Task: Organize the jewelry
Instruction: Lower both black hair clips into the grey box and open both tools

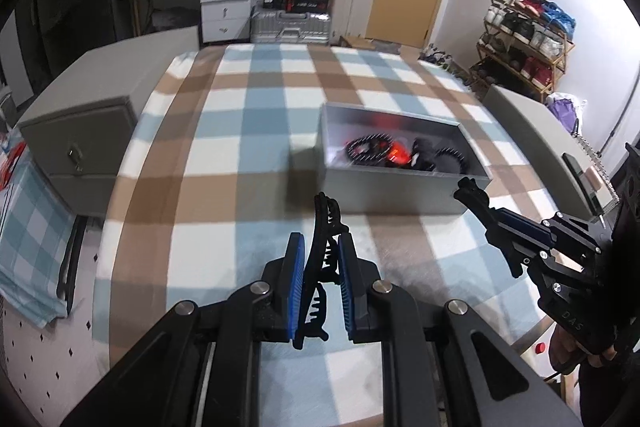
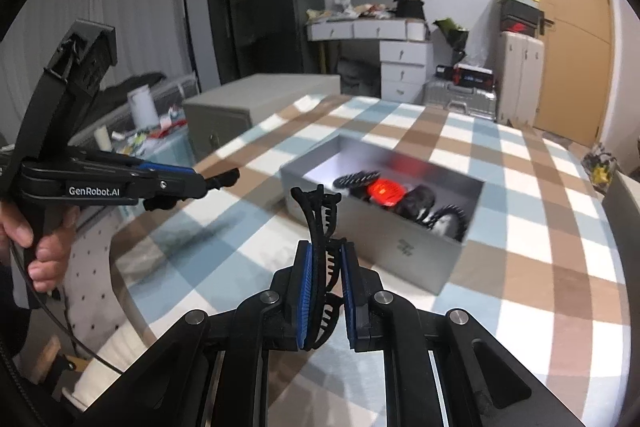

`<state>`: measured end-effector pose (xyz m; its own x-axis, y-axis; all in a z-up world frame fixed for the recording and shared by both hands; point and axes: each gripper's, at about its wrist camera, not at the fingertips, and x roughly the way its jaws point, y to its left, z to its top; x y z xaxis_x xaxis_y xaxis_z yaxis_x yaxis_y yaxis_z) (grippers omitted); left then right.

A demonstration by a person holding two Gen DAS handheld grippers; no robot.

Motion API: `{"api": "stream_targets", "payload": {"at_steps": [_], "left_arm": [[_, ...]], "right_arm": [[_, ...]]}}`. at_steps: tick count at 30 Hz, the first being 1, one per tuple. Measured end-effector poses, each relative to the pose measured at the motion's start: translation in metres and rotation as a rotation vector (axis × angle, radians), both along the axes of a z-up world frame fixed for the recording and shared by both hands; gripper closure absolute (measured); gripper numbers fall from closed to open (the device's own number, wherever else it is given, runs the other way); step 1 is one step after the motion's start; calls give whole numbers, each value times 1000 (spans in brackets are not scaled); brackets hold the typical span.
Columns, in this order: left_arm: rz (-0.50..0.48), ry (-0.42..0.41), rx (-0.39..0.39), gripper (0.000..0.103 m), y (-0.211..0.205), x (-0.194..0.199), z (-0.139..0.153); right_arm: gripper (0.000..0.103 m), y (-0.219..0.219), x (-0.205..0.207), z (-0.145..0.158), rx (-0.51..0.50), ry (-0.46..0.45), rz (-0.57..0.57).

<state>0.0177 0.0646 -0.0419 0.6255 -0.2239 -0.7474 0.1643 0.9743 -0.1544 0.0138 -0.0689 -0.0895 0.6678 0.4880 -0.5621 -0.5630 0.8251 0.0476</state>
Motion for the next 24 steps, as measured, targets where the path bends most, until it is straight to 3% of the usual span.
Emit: {"api": "stream_targets", "payload": {"at_steps": [11,24], "left_arm": [[-57,-68,-42,91,-29,40,24],[-111,-80,-81,91,-58,76,29]], "right_arm": [[90,-27,30,18,81,-34,-19],[90,-31,77,30,125,-61,7]]}}
